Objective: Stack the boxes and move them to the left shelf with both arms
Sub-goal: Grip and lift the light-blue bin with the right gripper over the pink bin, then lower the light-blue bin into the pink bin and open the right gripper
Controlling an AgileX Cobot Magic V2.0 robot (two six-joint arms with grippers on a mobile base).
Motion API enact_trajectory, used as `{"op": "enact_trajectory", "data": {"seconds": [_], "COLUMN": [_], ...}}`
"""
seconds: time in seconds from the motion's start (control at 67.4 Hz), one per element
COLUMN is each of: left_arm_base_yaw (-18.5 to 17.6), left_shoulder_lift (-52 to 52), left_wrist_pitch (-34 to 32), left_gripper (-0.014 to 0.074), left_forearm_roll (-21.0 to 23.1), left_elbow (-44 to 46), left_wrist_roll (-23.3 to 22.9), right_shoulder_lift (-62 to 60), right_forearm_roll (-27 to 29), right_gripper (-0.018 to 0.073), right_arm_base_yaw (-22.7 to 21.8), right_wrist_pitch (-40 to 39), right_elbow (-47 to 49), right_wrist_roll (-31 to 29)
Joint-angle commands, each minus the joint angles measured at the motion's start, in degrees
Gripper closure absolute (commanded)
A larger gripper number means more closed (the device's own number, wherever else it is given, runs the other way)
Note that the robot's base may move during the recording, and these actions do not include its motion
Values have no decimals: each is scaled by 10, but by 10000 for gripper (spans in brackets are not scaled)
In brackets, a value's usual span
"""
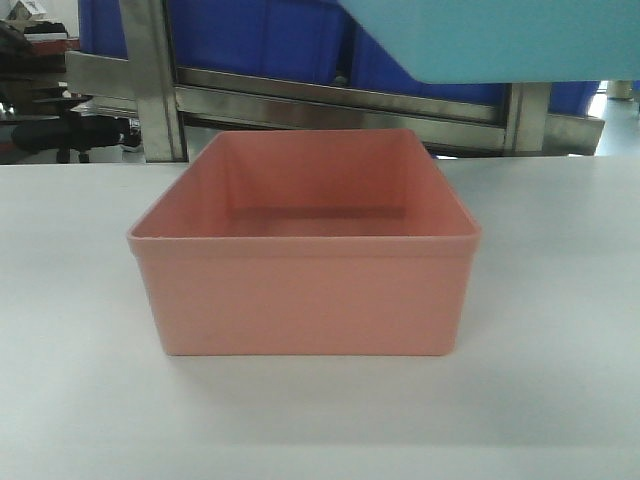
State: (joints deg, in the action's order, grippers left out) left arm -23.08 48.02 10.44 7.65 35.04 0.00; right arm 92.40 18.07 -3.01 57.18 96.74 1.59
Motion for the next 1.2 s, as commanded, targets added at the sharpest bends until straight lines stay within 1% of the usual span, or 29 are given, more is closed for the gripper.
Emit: {"op": "enact_trajectory", "data": {"seconds": [0.0, 0.119, 0.163, 0.193, 0.267, 0.356, 0.43, 0.505, 0.697, 0.846, 0.979, 1.187], "left_arm_base_yaw": [-3, -3, -3, -3, -3, -3, -3, -3, -3, -3, -3, -3], "left_shoulder_lift": [-6, -6, -6, -6, -6, -6, -6, -6, -6, -6, -6, -6], "left_wrist_pitch": [-51, -51, -51, -51, -52, -54, -58, -64, -70, -70, -70, -70], "left_gripper": [605, 605, 605, 605, 605, 605, 605, 605, 605, 605, 605, 605], "left_forearm_roll": [1, 1, 1, 1, 1, 1, 1, 1, 2, 2, 2, 2], "left_elbow": [16, 16, 16, 16, 16, 16, 16, 16, 16, 16, 16, 16], "left_wrist_roll": [0, 0, 0, 0, 0, 0, 0, 0, 0, 0, 0, 0], "right_shoulder_lift": [-34, -34, -34, -34, -34, -33, -30, -22, 14, 37, 56, 84], "right_forearm_roll": [34, 6, -18, -34, -90, -172, -226, -252, -231, -228, -228, -230], "right_gripper": [523, 523, 523, 523, 523, 523, 523, 523, 523, 523, 523, 523], "right_arm_base_yaw": [26, 70, 87, 101, 130, 167, 194, 217, 247, 268, 279, 280], "right_wrist_pitch": [-40, -56, -61, -66, -70, -69, -67, -69, -76, -98, -118, -128], "right_elbow": [20, 20, 20, 20, 20, 20, 20, 20, 20, 20, 20, 20], "right_wrist_roll": [69, 146, 178, 209, 279, 364, 398, 405, 405, 404, 405, 405]}}
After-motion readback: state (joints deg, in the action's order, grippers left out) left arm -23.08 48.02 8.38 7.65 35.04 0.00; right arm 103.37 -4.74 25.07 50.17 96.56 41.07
